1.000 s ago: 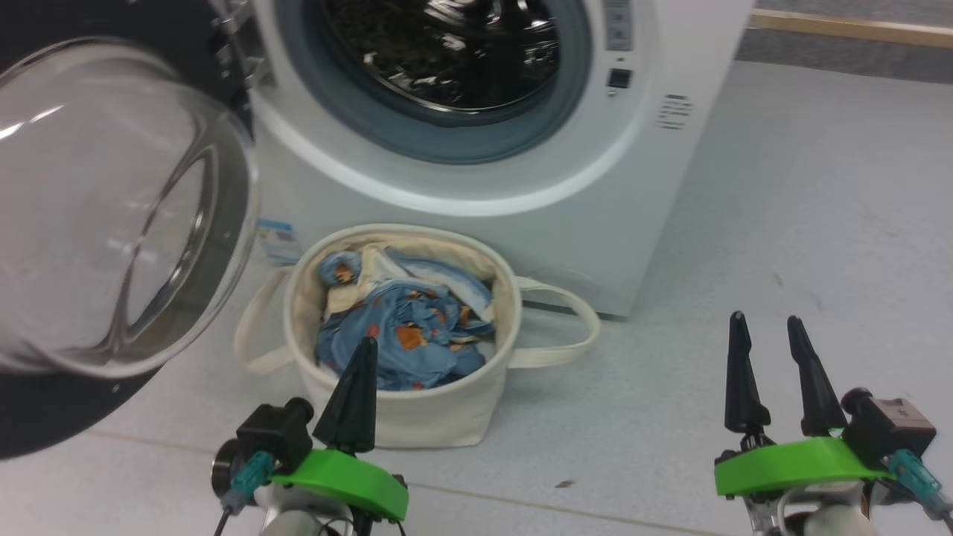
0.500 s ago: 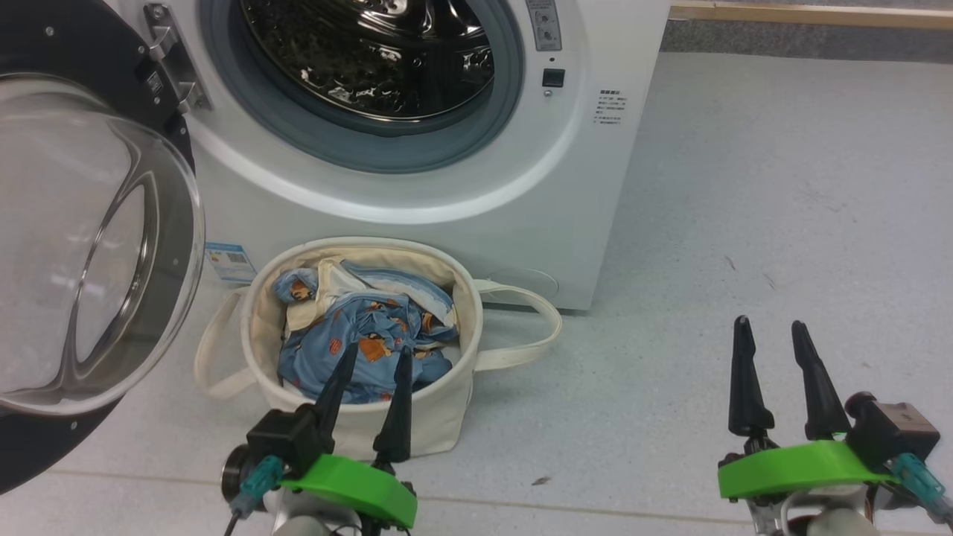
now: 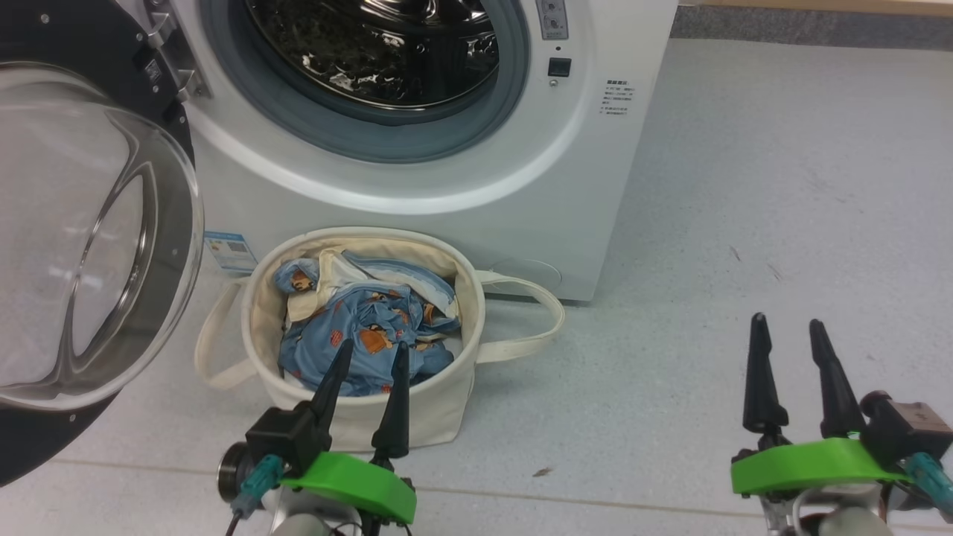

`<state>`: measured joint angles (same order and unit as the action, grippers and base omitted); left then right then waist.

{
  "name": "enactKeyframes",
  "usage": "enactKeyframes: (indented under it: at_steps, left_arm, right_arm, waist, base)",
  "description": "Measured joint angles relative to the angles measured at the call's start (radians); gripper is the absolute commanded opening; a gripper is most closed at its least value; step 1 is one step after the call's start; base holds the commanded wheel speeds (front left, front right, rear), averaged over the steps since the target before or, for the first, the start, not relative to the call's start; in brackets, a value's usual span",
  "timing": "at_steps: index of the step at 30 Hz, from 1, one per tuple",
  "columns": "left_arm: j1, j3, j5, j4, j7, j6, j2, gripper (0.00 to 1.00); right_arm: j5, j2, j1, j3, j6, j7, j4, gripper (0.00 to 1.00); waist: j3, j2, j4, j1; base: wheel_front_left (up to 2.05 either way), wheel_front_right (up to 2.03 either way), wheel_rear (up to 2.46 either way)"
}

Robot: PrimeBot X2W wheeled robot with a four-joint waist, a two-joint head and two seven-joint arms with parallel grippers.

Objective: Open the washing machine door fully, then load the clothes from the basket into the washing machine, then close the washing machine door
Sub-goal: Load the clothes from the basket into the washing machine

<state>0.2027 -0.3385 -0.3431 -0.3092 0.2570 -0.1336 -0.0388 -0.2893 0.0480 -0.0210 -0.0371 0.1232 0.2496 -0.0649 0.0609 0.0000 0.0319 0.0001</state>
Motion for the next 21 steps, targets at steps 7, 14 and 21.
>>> enactKeyframes:
  at_steps: [7,14,21]
  left_arm:
    - [0.0,0.002,-0.004,0.003,0.0,-0.017,0.0,1.0]
    - [0.0,0.01,-0.059,-0.01,0.0,-0.025,0.0,1.0]
    - [0.0,0.03,-0.099,-0.021,0.0,-0.025,0.001,1.0]
  right_arm:
    - [0.009,0.0,-0.001,0.041,0.0,0.0,-0.007,1.0]
    - [0.009,0.0,-0.002,0.042,0.0,0.0,-0.009,1.0]
    - [0.009,0.0,-0.002,0.042,0.0,0.0,-0.014,1.0]
  waist:
    - [0.005,0.0,-0.01,0.0]
    - [0.003,0.0,-0.01,-0.0001]
    - [0.006,0.0,-0.002,-0.0002]
  base:
    - [0.0,0.0,0.0]
    - [0.0,-0.01,0.0]
    - [0.31,-0.87,0.56]
